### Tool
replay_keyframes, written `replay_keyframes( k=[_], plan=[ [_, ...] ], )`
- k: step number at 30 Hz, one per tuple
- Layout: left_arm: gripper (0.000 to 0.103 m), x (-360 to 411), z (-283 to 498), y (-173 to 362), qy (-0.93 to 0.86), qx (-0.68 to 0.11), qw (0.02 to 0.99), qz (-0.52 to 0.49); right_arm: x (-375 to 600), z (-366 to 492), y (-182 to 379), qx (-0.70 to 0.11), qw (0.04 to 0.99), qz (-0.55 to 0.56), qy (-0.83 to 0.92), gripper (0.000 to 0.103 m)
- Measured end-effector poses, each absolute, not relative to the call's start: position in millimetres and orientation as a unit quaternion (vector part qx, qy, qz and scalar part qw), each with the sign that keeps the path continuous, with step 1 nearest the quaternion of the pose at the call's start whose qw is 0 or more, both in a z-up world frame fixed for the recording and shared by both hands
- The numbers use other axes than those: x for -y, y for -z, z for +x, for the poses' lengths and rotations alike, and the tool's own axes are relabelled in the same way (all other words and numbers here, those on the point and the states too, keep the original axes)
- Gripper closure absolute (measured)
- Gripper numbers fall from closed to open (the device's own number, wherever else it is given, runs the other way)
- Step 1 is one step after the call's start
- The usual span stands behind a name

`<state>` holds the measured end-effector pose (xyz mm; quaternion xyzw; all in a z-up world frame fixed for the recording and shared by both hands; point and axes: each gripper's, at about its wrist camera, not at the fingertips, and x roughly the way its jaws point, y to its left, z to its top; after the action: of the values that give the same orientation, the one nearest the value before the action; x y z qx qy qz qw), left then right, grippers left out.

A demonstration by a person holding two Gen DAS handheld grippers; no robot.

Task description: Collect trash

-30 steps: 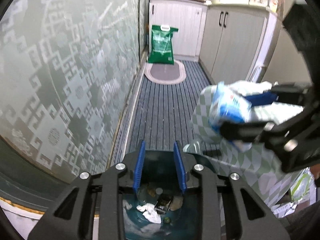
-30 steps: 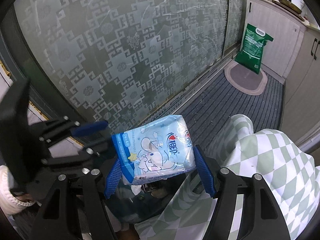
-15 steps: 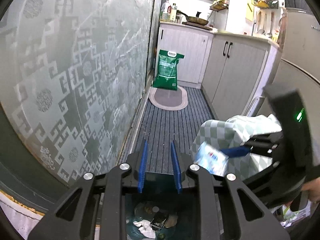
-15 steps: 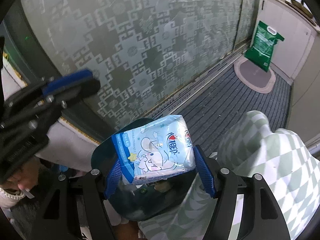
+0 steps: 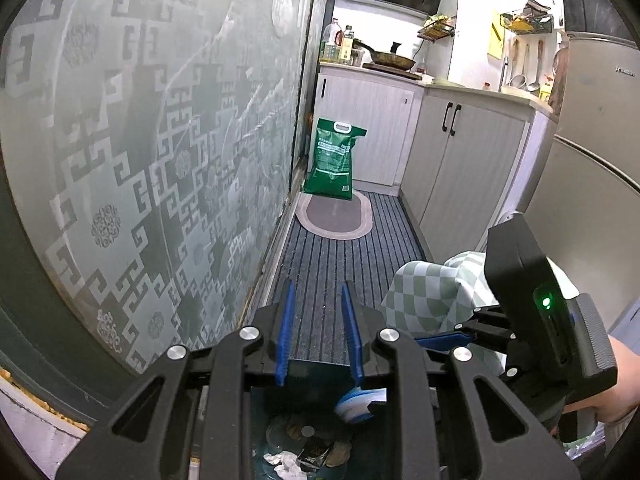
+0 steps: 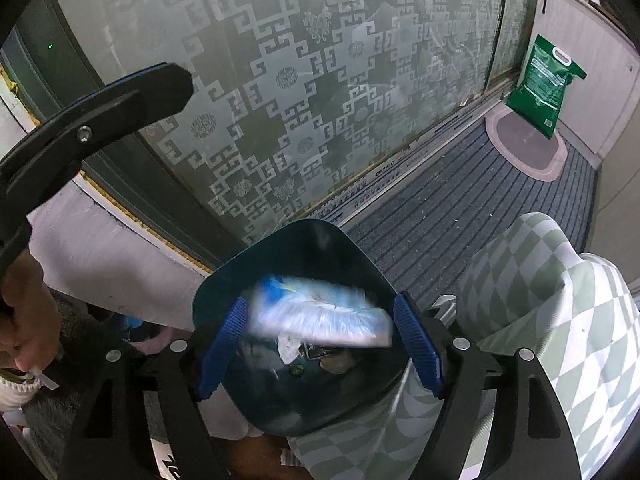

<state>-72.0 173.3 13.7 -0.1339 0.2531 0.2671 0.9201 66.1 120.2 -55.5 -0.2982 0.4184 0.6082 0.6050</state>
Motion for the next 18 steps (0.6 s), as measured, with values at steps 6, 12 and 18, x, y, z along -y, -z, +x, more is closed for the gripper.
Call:
replay_keyframes(
  k=[6,12,18],
  plan=[
    [0.078,-168,-75,-27,-0.257,-0.237,0.927,-0.135,-110,64,40,-0.402,0.62,-0.293,-0.607,0.026],
    [0.07,-157,-78,-36,-0.243,-0.232,0.934,-0.126,-79,69,16,-0.385,0.651,-0.285,-0.588,0.026],
    [0.061,-139,-77,-29,-0.22,-0.259,0.934,-0.11,-39,76,-13,-0.366,0.691,-0.264,-0.565,0.022]
  ],
)
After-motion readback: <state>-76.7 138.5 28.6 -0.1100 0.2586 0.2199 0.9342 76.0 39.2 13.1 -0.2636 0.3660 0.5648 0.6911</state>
